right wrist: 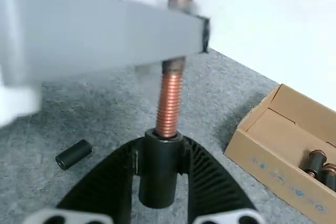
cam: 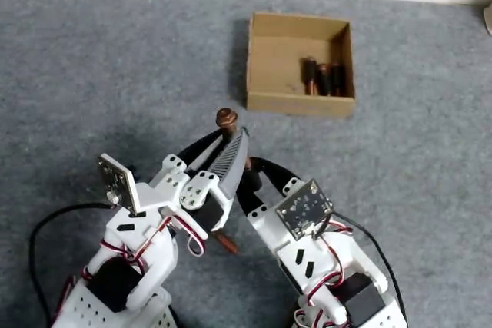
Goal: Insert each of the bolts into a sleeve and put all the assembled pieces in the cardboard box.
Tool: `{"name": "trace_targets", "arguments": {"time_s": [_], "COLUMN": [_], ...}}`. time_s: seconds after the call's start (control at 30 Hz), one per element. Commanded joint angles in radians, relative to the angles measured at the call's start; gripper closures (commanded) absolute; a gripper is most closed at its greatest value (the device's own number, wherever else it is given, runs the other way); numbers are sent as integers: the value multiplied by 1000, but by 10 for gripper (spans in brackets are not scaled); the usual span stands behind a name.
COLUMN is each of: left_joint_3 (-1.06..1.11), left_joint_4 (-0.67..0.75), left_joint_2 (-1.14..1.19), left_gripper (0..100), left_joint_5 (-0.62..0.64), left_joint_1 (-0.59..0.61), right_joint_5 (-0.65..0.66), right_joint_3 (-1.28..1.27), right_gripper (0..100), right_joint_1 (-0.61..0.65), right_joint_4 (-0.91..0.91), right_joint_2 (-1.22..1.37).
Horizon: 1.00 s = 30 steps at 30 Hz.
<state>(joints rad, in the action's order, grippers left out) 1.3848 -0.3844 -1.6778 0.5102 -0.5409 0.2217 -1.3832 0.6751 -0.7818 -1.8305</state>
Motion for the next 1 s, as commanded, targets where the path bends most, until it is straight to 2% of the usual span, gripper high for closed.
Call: {"name": "trace_targets", "arguments": {"time_s": [0.0, 0.2, 0.53, 0.87, 0.97], "left_joint_3": [16, 24, 82, 105, 104], "left_joint_4": [29, 26, 29, 31, 31], "left_joint_2": [-10, -10, -4, -1, -1], "left_gripper": [995, 995, 995, 995, 942], "left_joint_5": [9, 9, 9, 3, 8], "left_joint_1": [-35, -59, -64, -104, -107], "right_joint_5": [-5, -5, -8, -9, -9], "right_joint_3": [12, 12, 12, 54, 58], "right_gripper": [993, 993, 993, 993, 993], "right_joint_1": [13, -36, -41, -93, -91], "right_joint_4": [-5, -5, -8, -77, -85], "right_joint_2": [-8, -8, -8, -10, -10]}}
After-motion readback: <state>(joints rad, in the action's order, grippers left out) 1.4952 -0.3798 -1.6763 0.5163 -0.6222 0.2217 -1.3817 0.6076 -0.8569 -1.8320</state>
